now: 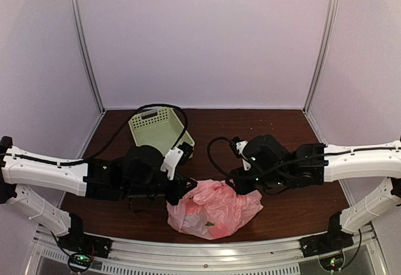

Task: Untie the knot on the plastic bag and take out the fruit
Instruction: Untie the bag handles from the takeout bag.

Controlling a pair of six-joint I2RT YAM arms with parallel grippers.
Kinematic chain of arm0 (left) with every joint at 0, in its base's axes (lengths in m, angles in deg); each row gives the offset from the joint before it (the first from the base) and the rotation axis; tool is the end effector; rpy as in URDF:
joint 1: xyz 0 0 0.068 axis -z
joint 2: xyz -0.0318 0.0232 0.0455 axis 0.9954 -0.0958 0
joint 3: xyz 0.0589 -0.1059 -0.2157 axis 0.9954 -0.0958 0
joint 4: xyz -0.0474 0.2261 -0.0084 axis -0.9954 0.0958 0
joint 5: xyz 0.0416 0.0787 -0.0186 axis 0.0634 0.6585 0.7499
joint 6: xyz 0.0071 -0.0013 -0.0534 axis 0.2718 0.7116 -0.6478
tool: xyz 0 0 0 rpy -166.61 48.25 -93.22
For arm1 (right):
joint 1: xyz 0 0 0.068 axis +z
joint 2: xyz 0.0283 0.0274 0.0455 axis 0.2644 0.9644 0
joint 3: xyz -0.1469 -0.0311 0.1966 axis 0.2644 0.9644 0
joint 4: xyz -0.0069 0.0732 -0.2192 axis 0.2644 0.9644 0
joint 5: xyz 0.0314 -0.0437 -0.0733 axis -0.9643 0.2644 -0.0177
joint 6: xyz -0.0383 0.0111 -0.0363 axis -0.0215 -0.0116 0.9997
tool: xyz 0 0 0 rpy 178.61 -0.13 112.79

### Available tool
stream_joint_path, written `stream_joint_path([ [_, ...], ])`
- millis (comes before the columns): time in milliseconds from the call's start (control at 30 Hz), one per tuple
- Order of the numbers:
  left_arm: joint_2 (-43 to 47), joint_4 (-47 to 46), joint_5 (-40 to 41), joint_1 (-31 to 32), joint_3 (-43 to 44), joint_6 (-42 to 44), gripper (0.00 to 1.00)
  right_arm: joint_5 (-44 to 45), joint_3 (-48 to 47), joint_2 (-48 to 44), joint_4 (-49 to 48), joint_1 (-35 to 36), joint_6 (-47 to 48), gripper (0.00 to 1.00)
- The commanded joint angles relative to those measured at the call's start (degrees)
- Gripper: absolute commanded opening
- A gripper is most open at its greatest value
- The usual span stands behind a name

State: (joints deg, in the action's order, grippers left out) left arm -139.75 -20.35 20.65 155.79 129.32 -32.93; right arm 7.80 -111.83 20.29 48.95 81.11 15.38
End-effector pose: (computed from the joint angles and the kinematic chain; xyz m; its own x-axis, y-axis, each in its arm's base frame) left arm 0.0905 -0.2495 0.2374 -0.6436 0.1572 -0.7491 0.6412 0.6451 -0.4156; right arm 0.1099 0.2338 0.2449 -0.7574 -0.2439 -0.6056 -0.5240 0.7805 0.3410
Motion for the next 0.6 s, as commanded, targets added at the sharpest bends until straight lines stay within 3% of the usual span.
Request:
stream_joint_path([
  [0, 0.7, -0.7, 0.4, -0.4, 0.3, -0.5, 0.0, 0.4, 1.5, 0.0, -0.4, -0.3, -1.0, 0.3],
  [267, 0.7, -0.6, 0.7, -0.4, 0.4, -0.9, 0.0, 2.5, 1.6, -2.0, -0.4, -0.3, -1.6, 0.01],
  [567, 2.9, 2.7, 4.8, -0.8, 0.4, -2.5, 0.0, 11.1, 1.7, -9.2, 3.3, -1.1, -2.9, 0.0],
])
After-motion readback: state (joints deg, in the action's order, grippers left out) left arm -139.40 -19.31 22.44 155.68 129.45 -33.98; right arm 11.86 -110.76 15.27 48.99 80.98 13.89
